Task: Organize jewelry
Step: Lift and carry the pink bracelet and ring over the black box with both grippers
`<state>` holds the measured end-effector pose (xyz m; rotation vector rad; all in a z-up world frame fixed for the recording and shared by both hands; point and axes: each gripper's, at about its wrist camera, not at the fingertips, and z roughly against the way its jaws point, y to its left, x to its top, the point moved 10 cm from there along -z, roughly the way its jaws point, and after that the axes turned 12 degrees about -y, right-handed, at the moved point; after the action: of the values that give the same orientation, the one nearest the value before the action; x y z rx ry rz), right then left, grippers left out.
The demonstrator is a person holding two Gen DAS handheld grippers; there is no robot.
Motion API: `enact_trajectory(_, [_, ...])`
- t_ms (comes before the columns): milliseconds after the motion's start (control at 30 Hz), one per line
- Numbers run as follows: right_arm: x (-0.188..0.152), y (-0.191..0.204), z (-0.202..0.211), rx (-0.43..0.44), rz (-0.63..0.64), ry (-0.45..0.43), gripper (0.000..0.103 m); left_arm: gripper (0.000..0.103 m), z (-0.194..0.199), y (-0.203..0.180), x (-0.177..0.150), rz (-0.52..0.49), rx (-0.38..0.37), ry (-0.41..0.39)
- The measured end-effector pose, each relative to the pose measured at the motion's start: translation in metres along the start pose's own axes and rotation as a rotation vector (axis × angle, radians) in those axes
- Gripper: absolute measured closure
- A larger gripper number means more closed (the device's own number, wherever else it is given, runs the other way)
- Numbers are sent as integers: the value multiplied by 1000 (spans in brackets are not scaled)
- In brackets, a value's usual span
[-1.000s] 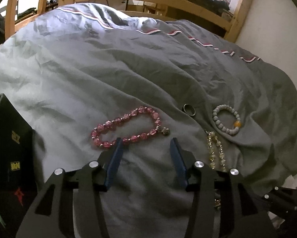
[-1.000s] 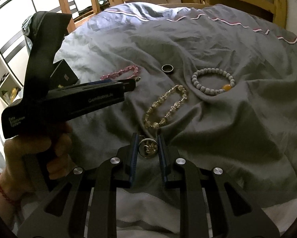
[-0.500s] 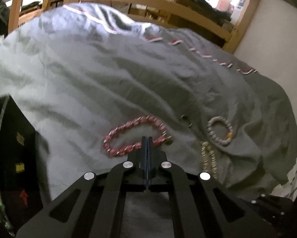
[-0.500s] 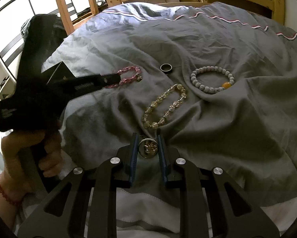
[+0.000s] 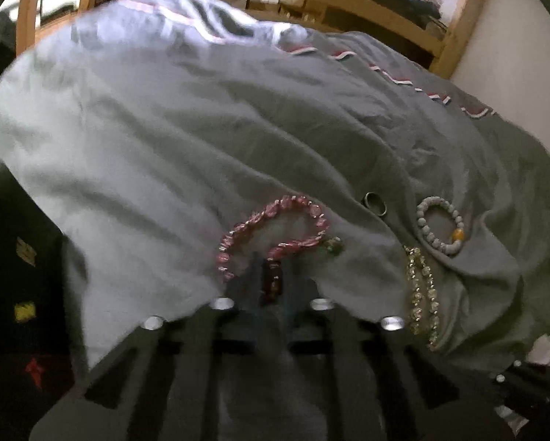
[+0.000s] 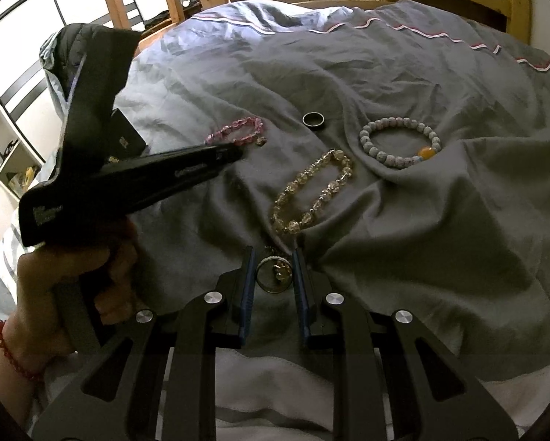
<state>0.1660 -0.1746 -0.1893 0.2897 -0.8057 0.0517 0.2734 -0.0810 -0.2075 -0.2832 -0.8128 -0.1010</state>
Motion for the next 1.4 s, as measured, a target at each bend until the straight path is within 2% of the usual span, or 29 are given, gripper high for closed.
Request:
enact_trajectory(300, [3,-3,2,2,-18,-18,82,96,25,-15,19,-1,-56,-75])
enact_trajectory(633, [24,-4,22,-16,-12,-135,82,96,57,-17,45,33,-77,-138])
enact_trajectory(900, [41,0,36,-27,-1,-219,82,96,92,-25,60,16,-99,-181])
enact_trajectory(1200, [51,13,47,-21,37,-253,82,96,126,-21,69,43,-125,-204])
enact_trajectory(1400, [53,25,55,-17,67,-262,82,96,159,-9,73,43,-110,-226])
